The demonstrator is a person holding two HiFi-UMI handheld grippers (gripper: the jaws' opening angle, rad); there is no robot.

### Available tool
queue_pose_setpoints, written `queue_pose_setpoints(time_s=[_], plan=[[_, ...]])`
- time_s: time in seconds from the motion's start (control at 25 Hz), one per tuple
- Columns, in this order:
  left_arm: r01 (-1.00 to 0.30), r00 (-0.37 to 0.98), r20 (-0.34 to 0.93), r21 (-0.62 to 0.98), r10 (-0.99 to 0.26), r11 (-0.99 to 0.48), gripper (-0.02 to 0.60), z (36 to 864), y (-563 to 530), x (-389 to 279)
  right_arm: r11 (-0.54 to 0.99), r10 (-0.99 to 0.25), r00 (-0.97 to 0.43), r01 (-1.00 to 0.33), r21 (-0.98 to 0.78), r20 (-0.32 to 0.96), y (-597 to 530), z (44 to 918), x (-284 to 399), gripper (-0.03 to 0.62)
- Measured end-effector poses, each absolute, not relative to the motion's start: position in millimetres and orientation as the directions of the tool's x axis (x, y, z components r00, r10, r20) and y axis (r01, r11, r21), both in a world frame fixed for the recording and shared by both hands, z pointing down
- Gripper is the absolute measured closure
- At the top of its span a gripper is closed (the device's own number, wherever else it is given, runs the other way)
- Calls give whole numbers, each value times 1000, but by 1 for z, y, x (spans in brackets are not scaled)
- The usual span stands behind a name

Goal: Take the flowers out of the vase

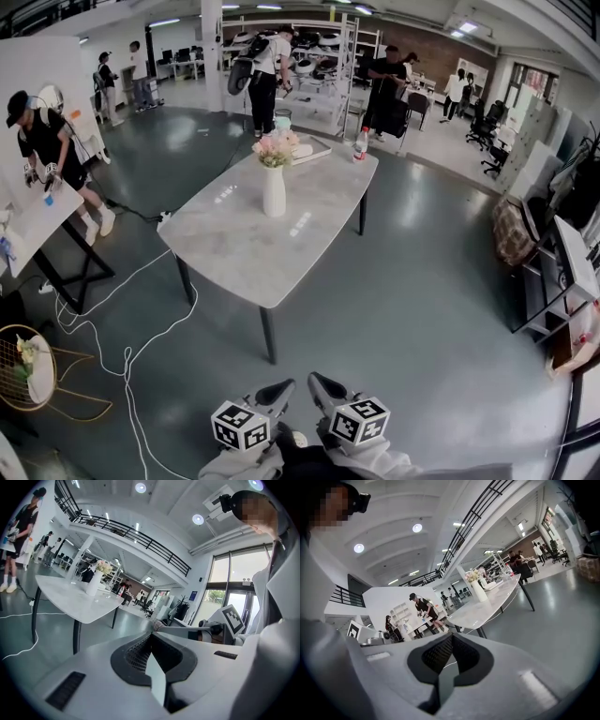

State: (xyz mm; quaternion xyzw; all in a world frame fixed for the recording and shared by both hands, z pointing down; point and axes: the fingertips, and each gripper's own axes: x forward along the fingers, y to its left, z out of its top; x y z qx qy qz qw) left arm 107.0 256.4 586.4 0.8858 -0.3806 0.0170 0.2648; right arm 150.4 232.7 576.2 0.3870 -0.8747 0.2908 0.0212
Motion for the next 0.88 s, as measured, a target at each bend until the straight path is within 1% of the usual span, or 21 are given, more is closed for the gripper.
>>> queue_pose_setpoints(time_s=[0.44,0.88], plan=[[-711,682,244,442,-690,-547,580,584,267,90,565,-612,-743,-650,-508,270,245,578,122,594],[-719,670,235,443,-704,-536,580,586,214,66,575,-603,-750,-645,-503,273,194,581,99,594]])
